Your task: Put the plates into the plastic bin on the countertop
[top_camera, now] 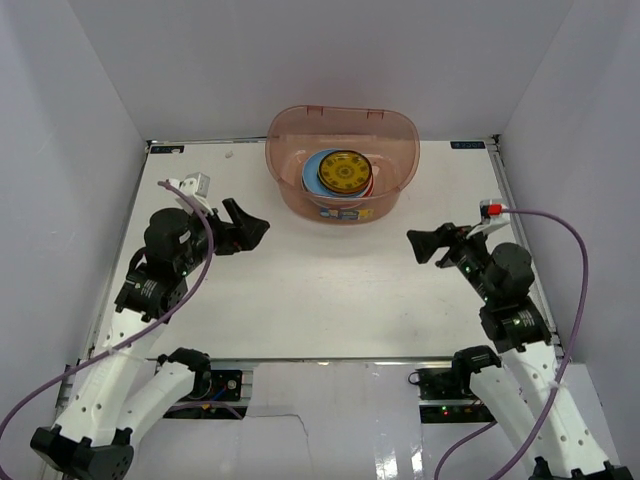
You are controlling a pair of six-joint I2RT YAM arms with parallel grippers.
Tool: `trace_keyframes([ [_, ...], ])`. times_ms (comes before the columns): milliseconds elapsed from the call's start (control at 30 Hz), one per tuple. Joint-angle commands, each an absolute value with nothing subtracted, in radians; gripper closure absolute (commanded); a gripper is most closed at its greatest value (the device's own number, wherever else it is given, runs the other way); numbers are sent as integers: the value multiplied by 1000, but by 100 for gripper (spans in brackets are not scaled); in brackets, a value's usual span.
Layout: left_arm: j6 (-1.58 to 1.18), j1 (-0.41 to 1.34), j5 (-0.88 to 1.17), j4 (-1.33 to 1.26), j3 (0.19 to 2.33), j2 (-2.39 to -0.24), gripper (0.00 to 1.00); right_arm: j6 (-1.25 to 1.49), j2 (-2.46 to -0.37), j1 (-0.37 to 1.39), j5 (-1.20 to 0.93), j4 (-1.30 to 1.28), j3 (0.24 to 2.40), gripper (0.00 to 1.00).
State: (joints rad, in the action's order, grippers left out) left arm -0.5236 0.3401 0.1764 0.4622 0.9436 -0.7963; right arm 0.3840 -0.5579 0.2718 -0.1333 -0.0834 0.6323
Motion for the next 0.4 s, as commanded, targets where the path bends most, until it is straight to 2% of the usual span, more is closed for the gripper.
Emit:
trace_keyframes([
  [0,-529,334,203,479,888,-730,2,368,-439,275,-83,-188,534,10],
  [167,-543,336,247,469,848,-696,2,390,-371,275,-104,-218,449,10],
  [367,-531,336,269,433,827,-684,2,367,-414,275,-100,-216,501,10],
])
